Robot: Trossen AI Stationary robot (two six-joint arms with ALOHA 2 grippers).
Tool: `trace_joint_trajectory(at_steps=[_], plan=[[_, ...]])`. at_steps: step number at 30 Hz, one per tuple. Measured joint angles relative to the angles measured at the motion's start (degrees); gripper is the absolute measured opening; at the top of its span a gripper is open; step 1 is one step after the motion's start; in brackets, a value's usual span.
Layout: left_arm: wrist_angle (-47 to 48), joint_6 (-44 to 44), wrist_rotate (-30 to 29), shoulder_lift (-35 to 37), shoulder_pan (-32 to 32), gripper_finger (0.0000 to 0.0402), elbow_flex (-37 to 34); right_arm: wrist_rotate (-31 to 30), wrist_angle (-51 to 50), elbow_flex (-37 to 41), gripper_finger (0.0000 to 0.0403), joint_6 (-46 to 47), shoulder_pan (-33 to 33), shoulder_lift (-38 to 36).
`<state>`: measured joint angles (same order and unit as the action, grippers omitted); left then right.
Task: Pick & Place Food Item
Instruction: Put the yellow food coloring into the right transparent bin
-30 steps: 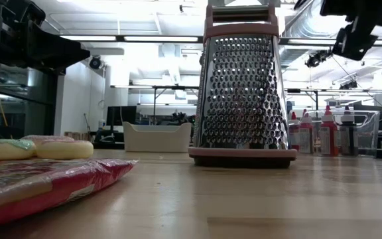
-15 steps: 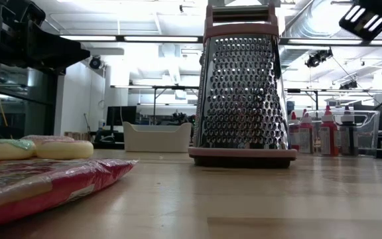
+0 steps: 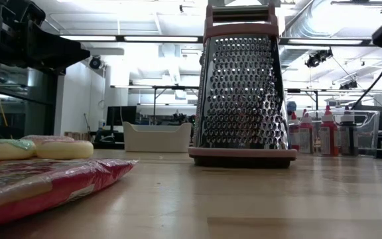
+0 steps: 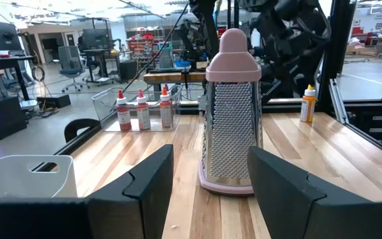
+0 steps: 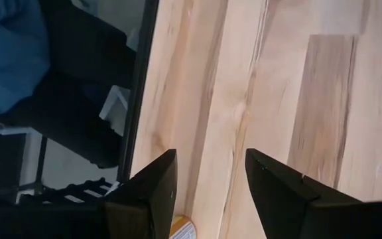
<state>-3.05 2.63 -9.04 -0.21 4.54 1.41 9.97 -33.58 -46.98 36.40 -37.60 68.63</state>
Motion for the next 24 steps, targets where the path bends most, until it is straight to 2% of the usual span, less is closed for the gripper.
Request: trace_joint_trajectory(at_steps=[10, 24], plan=[[0.0, 0.0, 0.0, 0.0, 0.0, 0.0188, -0.02, 0.39, 0.02, 0.0, 0.0166, 1.94, -0.29, 3.37], [0.0, 0.0, 0.0, -0.02, -0.01, 0.0188, -0.02, -0.28, -0.08, 0.0, 0.0166, 6.0, -0.29, 3.5]])
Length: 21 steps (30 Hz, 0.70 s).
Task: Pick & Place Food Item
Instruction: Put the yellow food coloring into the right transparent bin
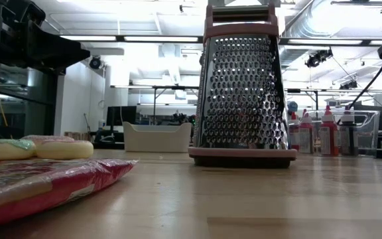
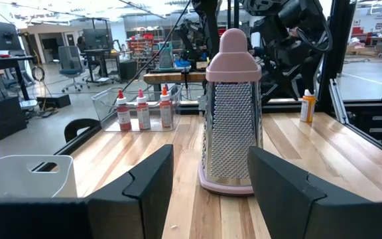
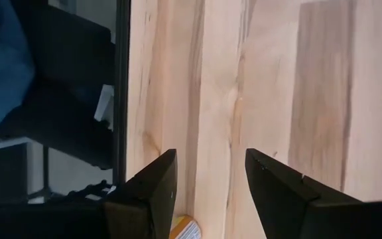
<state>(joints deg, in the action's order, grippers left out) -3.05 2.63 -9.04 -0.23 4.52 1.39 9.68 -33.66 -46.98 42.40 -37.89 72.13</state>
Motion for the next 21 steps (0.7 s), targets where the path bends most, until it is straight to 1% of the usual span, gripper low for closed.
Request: trace_joint_trajectory(at_steps=[4, 9, 14, 21], plan=[[0.0, -0.01, 0.0, 0.01, 0.0, 0.0188, 0.02, -2.64, 0.03, 0.0, 0.0166, 0.0, 0.0, -0.96], [0.0, 0.0, 0.0, 0.0, -0.01, 0.0188, 0.02, -3.8, -1.39, -0.84, 0.0166, -0.04, 0.0, -2.54], [0.0, -0.01, 0.0, 0.01, 0.01, 0.0188, 0.0, -3.97, -6.66, -4.38, 0.0166, -0.09, -0.44, -2.73], [0.0, -0.02, 0.0, 0.0, 0.01, 0.0188, 0.01, -7.14, -15.22, -10.93, 0.0166, 0.66, -2.23, -2.73]])
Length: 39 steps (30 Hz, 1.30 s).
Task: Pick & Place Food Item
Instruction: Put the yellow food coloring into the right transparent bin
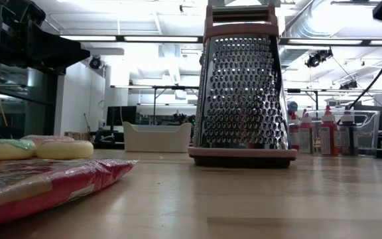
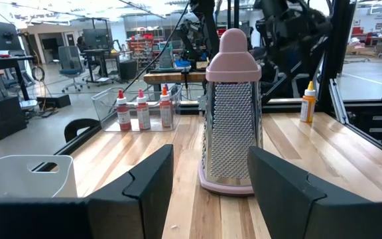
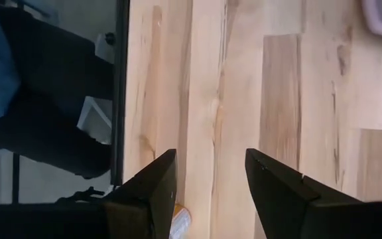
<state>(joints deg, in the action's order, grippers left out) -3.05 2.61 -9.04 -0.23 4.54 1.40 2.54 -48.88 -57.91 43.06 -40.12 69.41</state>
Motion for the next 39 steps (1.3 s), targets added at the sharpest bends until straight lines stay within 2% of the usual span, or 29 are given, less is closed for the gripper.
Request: trace_joint_trajectory(at_steps=[11, 23, 32, 39], plan=[[0.0, 0.01, 0.0, 0.0, 0.0, 0.0188, -0.01, -4.09, -11.6, -10.44, 0.0166, 0.88, -2.31, 0.0], [0.0, 0.01, 0.0, 0.01, 0.0, 0.0188, 0.0, -3.31, -15.6, -11.1, 0.0166, 3.22, -2.75, 0.83], [0.0, 0.02, 0.0, 0.0, 0.0, 0.0188, 0.0, -4.37, -15.64, -11.08, 0.0166, 10.77, -11.12, 0.81], [0.0, 0.01, 0.0, 0.02, -0.01, 0.0188, 0.0, -5.59, -15.36, -11.07, 0.0166, 20.85, -18.18, 0.81]])
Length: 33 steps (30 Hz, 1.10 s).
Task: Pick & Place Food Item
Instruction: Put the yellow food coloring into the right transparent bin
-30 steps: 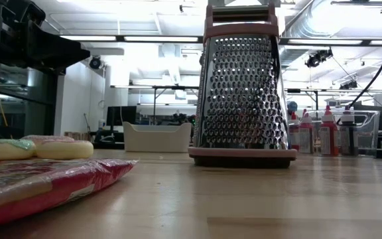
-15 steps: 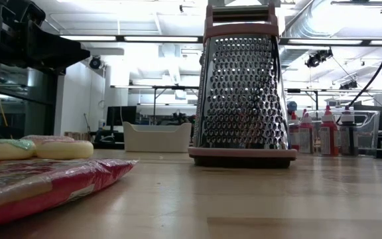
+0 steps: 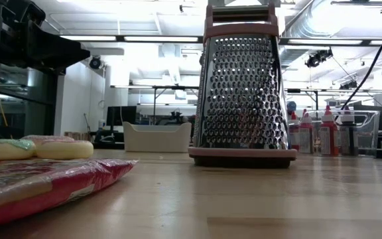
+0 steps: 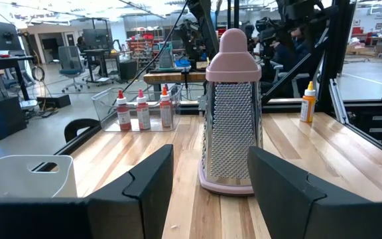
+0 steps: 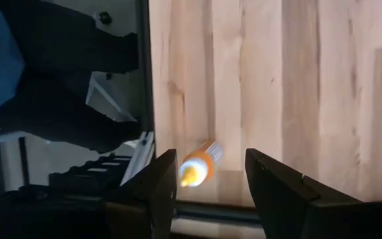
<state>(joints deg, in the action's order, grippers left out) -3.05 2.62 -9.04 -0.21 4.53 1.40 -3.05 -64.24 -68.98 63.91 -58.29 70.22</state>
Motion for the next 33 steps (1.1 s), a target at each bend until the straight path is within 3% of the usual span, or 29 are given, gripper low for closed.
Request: trace_joint_trajectory(at_steps=[21, 33], plan=[[0.0, 0.0, 0.0, -0.01, -0.01, 0.0188, -0.01, -1.29, 0.37, 0.01, 0.0166, 28.49, -10.74, 0.0], [0.0, 0.0, 0.0, -0.02, 0.0, 0.0188, 0.0, -1.29, -2.07, 0.03, 0.0166, 29.96, -11.23, 0.2]])
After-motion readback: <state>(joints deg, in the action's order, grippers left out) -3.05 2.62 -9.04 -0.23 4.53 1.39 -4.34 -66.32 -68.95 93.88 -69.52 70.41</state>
